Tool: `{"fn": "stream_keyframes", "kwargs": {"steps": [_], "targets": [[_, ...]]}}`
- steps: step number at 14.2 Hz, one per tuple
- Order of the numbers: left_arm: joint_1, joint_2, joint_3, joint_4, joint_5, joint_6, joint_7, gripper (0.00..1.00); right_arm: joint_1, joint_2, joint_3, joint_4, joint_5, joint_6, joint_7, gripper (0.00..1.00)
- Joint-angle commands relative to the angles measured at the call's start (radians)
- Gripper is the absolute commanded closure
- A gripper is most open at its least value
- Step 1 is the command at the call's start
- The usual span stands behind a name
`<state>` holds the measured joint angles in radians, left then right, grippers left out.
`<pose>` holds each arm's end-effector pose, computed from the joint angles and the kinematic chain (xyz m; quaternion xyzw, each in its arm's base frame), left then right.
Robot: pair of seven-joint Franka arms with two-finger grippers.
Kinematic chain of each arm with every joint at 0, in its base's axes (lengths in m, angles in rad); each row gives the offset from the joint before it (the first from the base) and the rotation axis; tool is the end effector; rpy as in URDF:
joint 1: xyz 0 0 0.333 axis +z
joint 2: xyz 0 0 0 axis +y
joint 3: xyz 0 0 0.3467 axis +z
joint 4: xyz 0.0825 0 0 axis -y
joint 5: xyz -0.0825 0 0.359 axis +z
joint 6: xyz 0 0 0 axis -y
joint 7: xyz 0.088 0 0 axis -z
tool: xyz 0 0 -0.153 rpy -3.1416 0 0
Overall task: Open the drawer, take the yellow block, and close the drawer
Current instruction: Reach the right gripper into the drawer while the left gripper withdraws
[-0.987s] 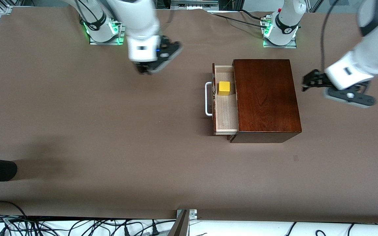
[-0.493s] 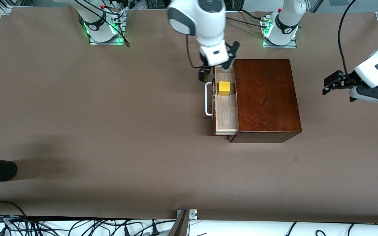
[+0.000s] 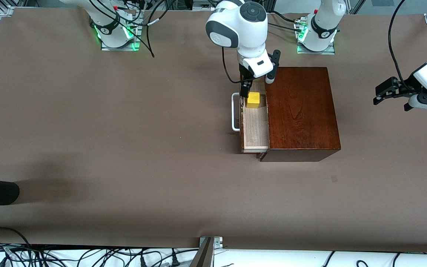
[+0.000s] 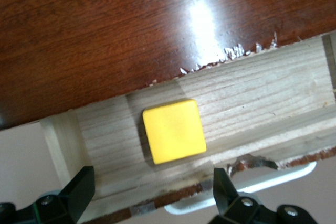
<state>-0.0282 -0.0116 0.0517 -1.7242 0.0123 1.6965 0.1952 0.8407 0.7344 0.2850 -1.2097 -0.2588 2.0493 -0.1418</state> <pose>0.5309 0.0143 0.5572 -0.9962 0.0866 0.0086 0.0049 0.4008 0.6491 0.3515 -0.7974 -0.5992 -0.0706 0.0081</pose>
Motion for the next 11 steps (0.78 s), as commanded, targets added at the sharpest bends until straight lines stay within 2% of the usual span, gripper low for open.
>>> {"fn": "stream_keyframes", "kwargs": {"steps": [1, 5, 11], "targets": [[0.004, -0.025, -0.004, -0.028, 0.0, 0.017, -0.016, 0.0, 0.021, 0.049, -0.007, 0.065, -0.028, 0.005, -0.021, 0.0], [0.004, -0.024, -0.004, -0.025, 0.0, 0.017, -0.016, 0.0, 0.034, 0.103, -0.007, 0.105, -0.097, 0.028, -0.022, 0.0], [0.002, -0.015, 0.0, -0.008, 0.0, 0.006, -0.013, 0.0, 0.035, 0.128, -0.007, 0.105, -0.132, 0.061, -0.022, 0.0]]}}
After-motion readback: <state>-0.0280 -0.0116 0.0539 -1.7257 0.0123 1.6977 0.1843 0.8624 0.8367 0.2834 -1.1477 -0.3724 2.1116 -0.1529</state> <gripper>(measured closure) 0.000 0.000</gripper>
